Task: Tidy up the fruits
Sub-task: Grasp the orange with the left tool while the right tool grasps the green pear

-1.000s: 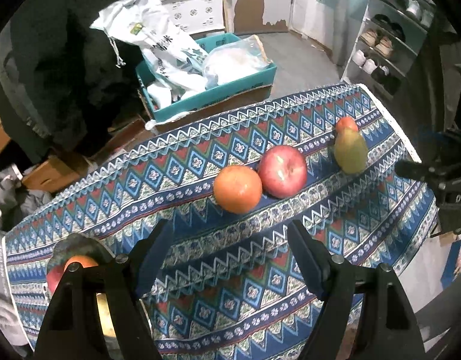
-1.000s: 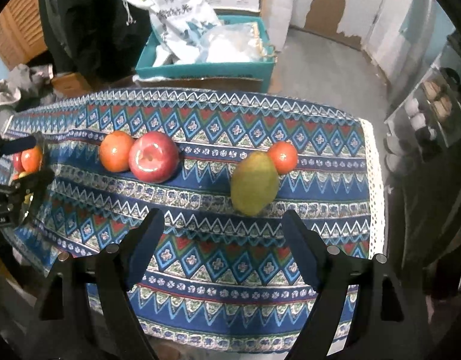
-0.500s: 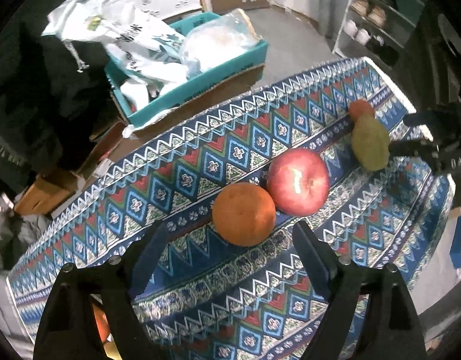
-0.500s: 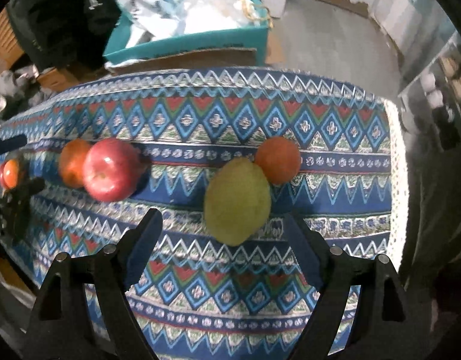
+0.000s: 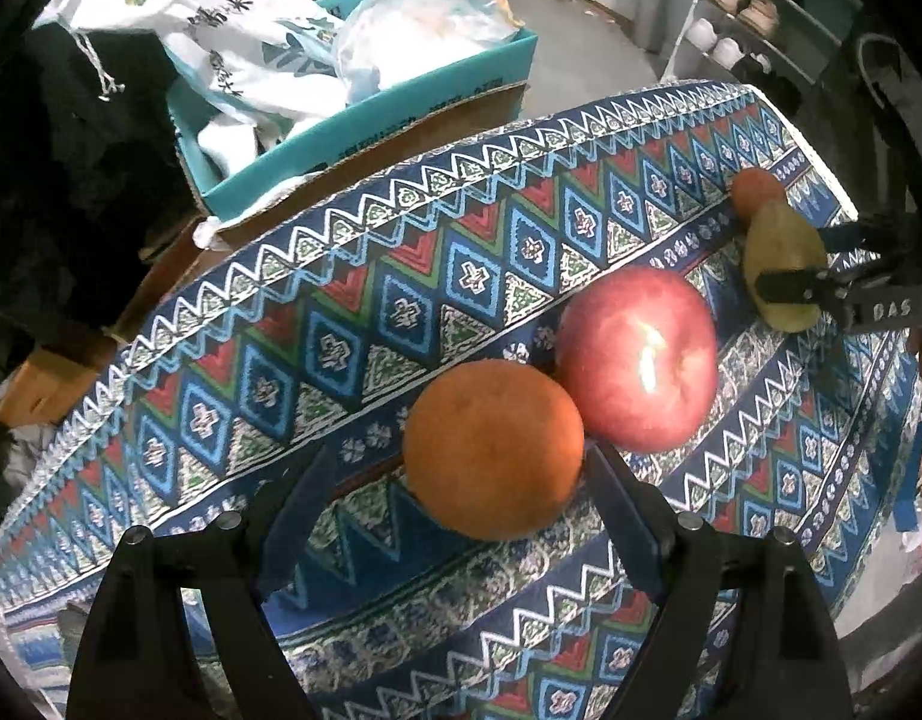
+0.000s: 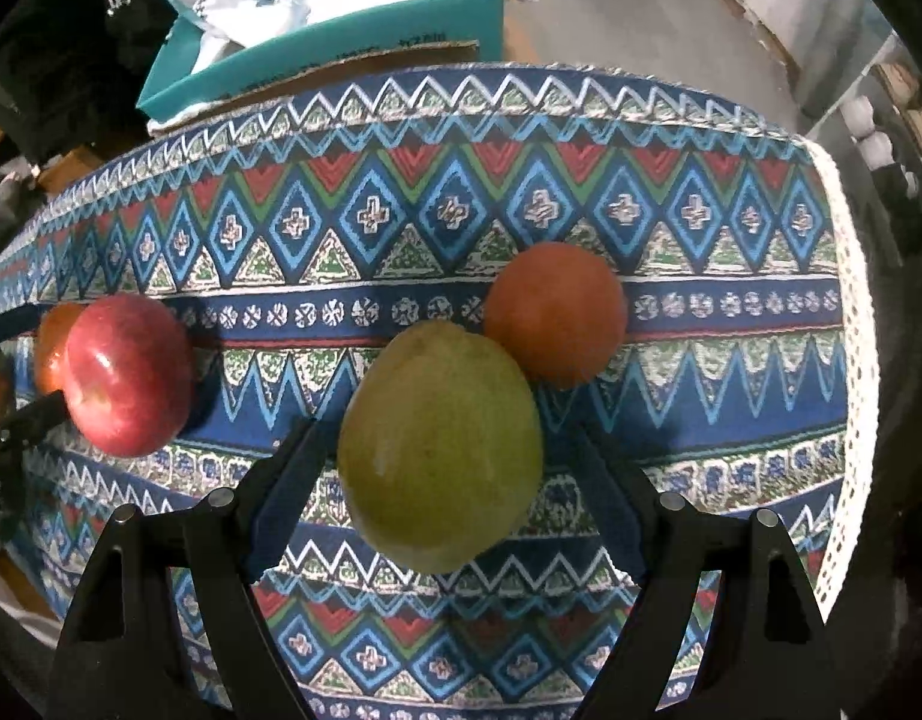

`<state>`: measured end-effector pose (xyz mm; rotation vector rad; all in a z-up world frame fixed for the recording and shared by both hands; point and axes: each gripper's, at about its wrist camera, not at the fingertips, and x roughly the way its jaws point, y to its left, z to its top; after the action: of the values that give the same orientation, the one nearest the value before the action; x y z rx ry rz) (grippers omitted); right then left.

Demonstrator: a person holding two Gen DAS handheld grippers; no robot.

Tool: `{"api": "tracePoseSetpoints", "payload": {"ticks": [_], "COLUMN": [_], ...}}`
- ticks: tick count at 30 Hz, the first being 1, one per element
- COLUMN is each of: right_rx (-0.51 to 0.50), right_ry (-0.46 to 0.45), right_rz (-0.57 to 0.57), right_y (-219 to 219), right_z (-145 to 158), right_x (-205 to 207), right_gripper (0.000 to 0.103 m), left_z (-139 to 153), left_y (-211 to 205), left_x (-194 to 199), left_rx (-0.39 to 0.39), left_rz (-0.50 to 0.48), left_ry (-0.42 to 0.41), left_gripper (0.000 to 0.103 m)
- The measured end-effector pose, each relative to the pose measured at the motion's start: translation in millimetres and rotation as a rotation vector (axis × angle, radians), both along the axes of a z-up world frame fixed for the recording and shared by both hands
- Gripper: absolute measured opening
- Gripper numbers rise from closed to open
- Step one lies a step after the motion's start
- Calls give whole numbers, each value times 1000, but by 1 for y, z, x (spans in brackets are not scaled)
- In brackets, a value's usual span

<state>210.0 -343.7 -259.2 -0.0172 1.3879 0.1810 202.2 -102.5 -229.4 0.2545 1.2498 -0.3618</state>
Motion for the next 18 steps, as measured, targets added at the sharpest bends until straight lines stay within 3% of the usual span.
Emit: {"api": "tracePoseSetpoints", "payload": {"ticks": [4,9,13,14,16,18], "right_rx": [-8,-36,-36,-36,-42,-54], "right_ry": [8,-1,-15,-21,-30,-37], "right_rz": [10,23,32,35,42,51], "right_y": [5,9,9,9,6,6], "right_z": [-10,-14,-13,-13,-11,-10], "right_x": [3,6,6,5,2,-3], "right_gripper": [81,66,66,66,65,65], "left_z": [-11,-24,-31,-30,-28,-26], "left_y": [-6,-10,-10,-10,-11,-14], "left_x": [6,13,14,13,11,8], "left_rx": [7,15,10,8,-18,-15], "left_rz": [-15,-16,-8,-11,-24,-27], "left_ry": [14,29,26,17,14,12], "left_gripper": [87,87,86,84,70,67]}}
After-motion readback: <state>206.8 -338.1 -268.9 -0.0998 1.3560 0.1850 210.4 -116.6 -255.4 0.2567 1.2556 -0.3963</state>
